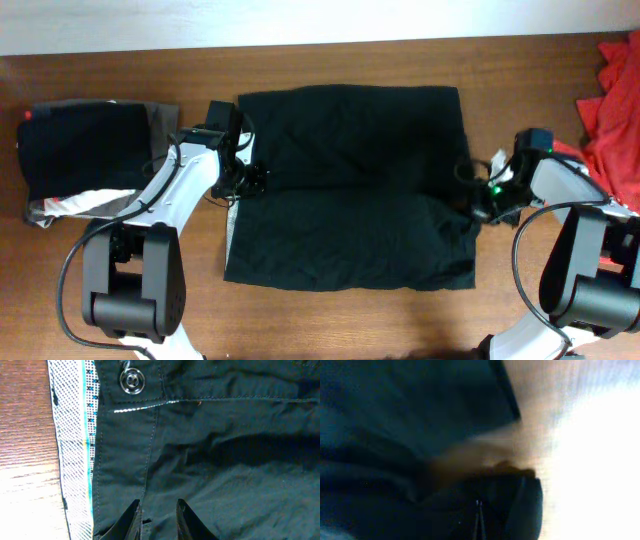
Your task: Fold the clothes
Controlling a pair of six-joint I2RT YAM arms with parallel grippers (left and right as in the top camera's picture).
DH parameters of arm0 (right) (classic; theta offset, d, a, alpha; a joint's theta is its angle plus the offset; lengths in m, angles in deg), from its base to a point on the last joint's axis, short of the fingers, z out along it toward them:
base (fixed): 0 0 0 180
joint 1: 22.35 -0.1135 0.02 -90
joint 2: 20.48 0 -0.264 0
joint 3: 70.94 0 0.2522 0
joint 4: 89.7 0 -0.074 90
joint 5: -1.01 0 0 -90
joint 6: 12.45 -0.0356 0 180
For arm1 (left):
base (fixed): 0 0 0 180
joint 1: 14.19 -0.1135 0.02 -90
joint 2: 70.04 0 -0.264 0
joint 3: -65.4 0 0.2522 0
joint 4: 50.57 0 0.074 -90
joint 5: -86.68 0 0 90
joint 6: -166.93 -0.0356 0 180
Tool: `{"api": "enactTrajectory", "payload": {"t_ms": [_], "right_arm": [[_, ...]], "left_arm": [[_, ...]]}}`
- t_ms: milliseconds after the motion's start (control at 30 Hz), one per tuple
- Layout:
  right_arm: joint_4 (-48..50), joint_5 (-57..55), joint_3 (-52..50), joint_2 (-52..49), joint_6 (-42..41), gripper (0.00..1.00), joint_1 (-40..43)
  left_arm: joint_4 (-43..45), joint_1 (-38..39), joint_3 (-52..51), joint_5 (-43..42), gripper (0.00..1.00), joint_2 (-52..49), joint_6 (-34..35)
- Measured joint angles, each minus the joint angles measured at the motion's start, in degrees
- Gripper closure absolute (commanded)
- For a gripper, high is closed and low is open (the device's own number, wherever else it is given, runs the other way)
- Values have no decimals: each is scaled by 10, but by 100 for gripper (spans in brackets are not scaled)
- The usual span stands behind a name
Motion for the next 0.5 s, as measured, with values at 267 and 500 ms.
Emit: {"api": "enactTrajectory", "payload": {"t_ms": [267,500], "right_arm": [[5,-26,-5,2,-30,96,-1],[20,-31,-16,9,-57,96,-1]], "left_arm": [[0,0,0,0,76,0,0],[0,0,0,0,76,0,0]]}}
